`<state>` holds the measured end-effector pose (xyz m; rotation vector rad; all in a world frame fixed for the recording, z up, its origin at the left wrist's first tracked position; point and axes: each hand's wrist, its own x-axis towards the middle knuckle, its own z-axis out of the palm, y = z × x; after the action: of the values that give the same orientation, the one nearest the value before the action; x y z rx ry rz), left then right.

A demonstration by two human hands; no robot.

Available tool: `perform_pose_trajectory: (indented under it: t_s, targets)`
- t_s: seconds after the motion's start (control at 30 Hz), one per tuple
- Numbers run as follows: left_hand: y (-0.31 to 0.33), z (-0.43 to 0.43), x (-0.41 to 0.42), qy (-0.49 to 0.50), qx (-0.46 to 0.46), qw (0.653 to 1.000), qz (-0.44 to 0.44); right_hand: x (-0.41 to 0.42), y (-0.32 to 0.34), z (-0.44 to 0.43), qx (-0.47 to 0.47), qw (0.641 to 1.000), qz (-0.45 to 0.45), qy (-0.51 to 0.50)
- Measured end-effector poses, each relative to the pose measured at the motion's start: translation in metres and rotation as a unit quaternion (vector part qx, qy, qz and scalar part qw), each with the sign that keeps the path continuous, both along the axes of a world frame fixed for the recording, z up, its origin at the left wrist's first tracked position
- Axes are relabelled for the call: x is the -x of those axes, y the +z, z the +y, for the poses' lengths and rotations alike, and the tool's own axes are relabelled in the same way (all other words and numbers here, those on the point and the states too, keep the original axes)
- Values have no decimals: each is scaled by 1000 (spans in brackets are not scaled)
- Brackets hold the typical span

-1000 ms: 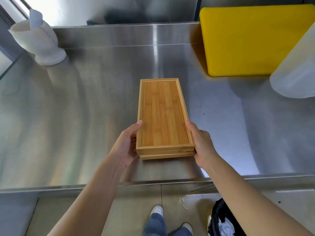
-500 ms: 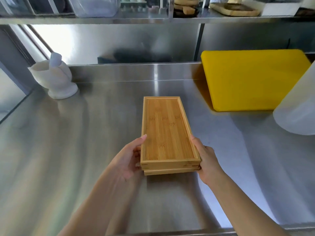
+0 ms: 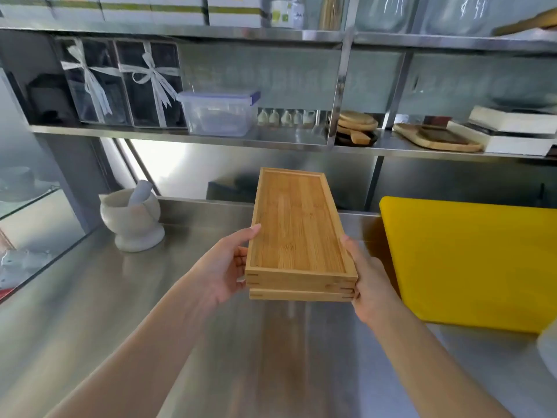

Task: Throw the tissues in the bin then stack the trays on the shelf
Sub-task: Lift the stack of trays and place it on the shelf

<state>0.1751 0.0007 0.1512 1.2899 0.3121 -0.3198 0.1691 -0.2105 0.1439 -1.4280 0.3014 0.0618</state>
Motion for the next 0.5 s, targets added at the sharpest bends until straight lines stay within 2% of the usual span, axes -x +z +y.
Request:
perform_pose_trajectory:
  t_s: [0.23,0.5]
  targets:
    - [72,8,-100,19,26,999,-30,-101,63,12,-37,998,-42,-21]
    - [97,15,-238,-1,36,999,-31,-229,100,22,-35,998,-49,-11]
